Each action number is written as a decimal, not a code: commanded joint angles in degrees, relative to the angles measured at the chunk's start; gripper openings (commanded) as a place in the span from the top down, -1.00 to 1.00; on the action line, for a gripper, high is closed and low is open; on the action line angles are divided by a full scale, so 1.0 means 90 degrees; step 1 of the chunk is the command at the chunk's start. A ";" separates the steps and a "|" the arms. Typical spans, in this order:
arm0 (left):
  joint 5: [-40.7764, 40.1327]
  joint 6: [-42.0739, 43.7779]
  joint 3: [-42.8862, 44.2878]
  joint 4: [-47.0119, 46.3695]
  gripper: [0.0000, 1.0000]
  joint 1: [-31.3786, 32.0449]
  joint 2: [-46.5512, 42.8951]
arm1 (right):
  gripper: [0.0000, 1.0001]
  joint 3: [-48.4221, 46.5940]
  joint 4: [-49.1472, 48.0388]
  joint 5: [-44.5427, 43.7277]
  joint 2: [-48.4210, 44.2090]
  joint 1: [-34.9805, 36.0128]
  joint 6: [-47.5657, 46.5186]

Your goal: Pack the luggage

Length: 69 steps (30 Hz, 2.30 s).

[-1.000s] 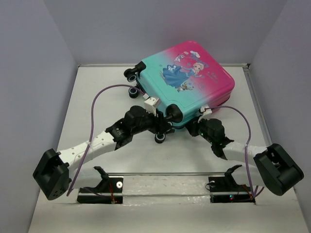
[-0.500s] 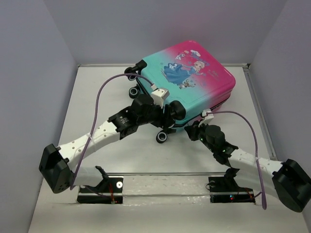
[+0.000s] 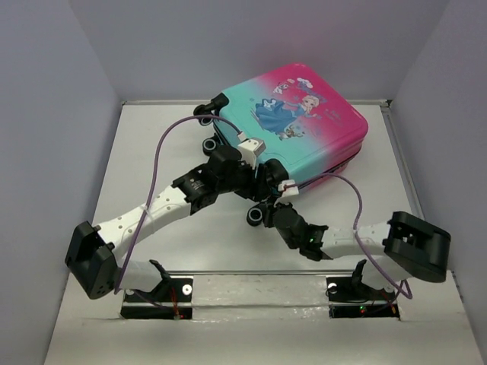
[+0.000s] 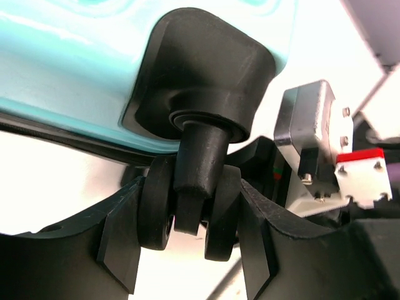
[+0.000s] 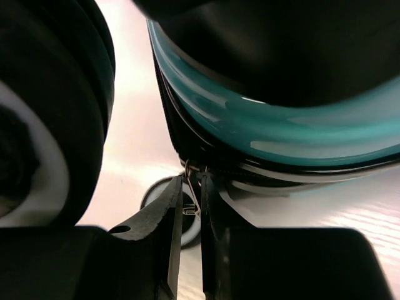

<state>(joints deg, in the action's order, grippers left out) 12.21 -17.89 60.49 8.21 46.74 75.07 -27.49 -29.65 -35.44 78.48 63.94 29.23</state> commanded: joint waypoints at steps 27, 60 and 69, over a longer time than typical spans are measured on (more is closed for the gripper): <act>0.0305 -0.0983 0.1244 -0.2371 -0.81 0.0070 0.0486 | -0.95 0.0799 0.3159 -0.1099 -0.2484 0.1313 0.3089; 0.0576 0.2945 0.3718 0.0123 -0.95 -0.4275 0.2742 | -0.06 0.0114 0.4604 -0.0008 -0.4316 -0.1518 0.0717; 0.0929 0.2974 0.4013 0.0290 0.22 -0.4266 0.3593 | -0.09 -0.0080 0.3765 0.1073 -0.3819 -0.2708 0.0190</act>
<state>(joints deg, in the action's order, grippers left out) 21.23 7.99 95.98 11.44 8.51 105.73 -26.30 11.66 -32.69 42.26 45.28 35.16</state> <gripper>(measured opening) 0.526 0.543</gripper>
